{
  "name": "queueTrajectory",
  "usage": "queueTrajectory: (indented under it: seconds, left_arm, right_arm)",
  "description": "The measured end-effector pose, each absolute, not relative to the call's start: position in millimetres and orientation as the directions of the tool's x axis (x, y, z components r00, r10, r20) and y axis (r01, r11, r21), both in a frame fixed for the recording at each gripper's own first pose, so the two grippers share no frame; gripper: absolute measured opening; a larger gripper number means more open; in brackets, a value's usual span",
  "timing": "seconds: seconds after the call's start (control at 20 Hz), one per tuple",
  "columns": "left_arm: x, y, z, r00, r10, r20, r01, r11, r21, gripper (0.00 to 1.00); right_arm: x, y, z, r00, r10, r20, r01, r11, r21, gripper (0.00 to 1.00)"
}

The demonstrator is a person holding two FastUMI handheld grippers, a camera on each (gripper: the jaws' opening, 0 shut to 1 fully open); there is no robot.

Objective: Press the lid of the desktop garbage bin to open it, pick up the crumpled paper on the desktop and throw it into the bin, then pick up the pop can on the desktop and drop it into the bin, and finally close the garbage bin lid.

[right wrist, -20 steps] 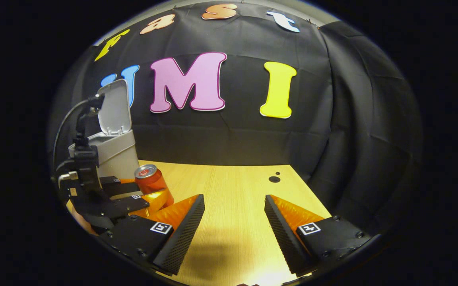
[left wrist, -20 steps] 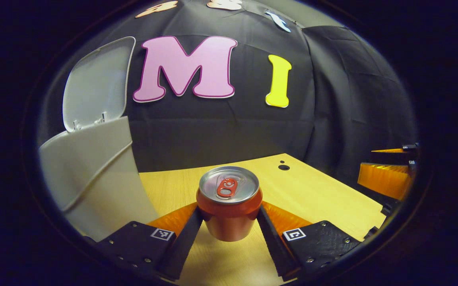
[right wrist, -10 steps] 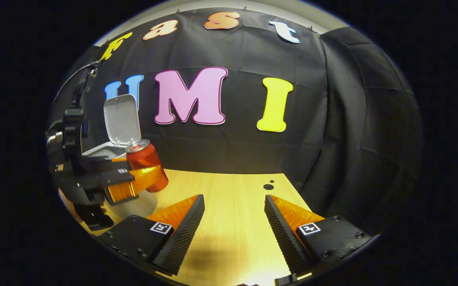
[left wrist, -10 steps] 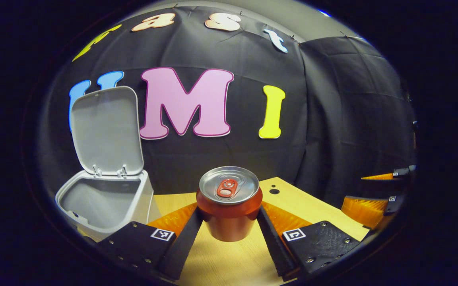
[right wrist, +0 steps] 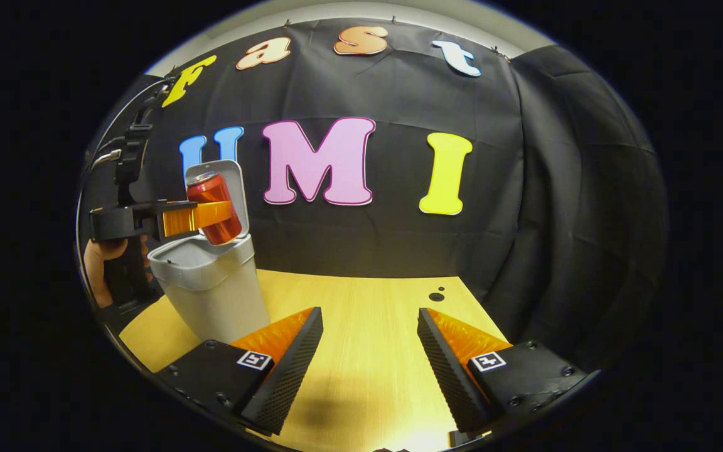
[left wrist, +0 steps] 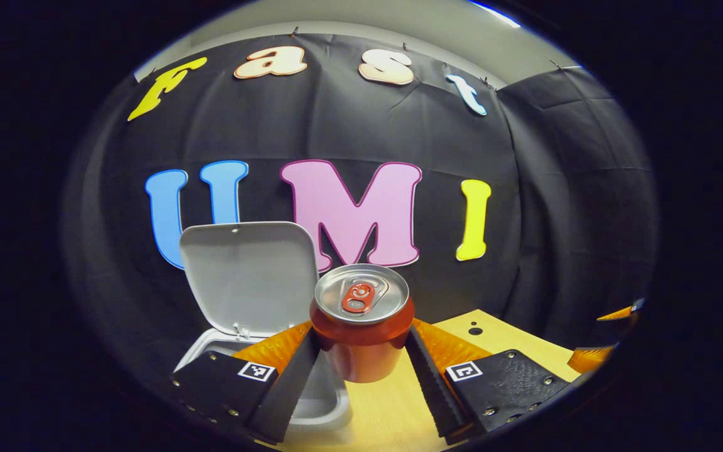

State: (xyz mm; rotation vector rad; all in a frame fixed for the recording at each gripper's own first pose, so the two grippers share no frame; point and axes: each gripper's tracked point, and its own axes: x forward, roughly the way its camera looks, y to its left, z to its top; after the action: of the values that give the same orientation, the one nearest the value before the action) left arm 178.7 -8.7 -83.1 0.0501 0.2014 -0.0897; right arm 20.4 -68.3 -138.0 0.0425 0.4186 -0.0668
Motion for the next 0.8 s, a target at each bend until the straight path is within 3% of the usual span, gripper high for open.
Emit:
queueTrajectory:
  seconds: [0.5, 0.8]
  left_arm:
    - [192, 97, -109, 0.967, 0.068, -0.246, -0.043, 0.994, 0.105, 0.85]
    - [192, 111, -135, 0.949, 0.086, -0.302, -0.055, 0.992, 0.109, 0.86]
  right_arm:
    - [-5, -69, -126, 0.909, -0.108, -0.402, 0.124, 0.992, 0.013, 0.98]
    - [-14, -72, -127, 0.900, -0.128, -0.417, 0.144, 0.990, 0.006, 0.98]
